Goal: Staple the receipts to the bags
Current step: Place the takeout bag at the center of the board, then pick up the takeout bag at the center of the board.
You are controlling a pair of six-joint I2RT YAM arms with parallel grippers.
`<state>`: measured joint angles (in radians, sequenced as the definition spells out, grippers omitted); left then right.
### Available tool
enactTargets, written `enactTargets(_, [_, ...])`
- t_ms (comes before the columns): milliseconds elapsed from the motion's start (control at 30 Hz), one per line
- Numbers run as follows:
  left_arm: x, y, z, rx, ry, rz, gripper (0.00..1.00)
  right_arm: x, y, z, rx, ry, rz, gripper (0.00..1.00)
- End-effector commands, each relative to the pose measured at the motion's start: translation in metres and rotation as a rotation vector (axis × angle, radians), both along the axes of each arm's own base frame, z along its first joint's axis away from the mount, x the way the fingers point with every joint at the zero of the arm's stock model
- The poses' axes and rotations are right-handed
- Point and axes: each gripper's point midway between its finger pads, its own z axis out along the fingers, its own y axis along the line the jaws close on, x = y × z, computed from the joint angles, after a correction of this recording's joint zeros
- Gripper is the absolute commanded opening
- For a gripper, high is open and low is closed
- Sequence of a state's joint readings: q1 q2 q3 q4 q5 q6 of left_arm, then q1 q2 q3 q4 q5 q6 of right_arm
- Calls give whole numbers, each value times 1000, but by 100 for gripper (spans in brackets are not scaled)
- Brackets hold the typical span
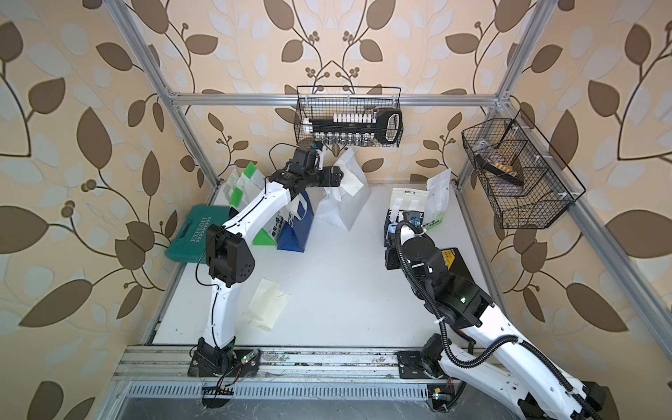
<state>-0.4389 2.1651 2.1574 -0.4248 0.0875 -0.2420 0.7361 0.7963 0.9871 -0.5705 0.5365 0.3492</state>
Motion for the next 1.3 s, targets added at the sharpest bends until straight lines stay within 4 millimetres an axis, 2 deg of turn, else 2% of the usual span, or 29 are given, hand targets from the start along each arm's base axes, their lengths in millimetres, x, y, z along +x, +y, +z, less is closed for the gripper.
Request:
enactTargets(0, [-35,6,110,-145,-186,-27,99,-4,-3,-26,-5,85,-14,0])
enactTargets(33, [-43,8,124,-180,-208,-35,99,-5,-5,-30,-5,102,-20,0])
enactTargets(67, [-53,8,124,-208,-206,-55,99,-7,-7,-36,-5,125,-26,0])
enactTargets(133, [-75,2,142,-277,-225,-127,99,-8,-16,-49,-4,180,-53,0])
enactTargets(233, [-105,-29,148,-366,-181,-350,96,-12,-32,-73,8,266,-100,0])
enactTargets(367, [-140,-97,129,-354,-107,-692,91,-20,-50,-101,64,348,-154,0])
enactTargets(467, [-157,-142,103,-305,-67,-851,93,-25,-55,-110,94,370,-173,0])
enactTargets(500, [-158,-154,94,-292,-58,-879,93,-26,-55,-111,99,373,-170,0])
enactTargets(600, [-145,-170,78,-276,-73,-900,93,-26,-52,-112,109,383,-161,0])
enactTargets(767, [-136,-185,64,-227,-197,-909,94,-24,-48,-107,114,380,-140,0])
enactTargets(900, [-121,-189,52,-201,-236,-859,94,-23,-46,-101,116,368,-127,0])
enactTargets(1033, [-119,-186,53,-199,-293,-836,94,-22,-44,-100,119,361,-116,0])
enactTargets(1133, [-116,-185,62,-214,-367,-830,97,-22,-43,-101,120,356,-109,0])
enactTargets(1267, [-107,-196,57,-255,-382,-851,98,-21,-44,-101,108,357,-108,0])
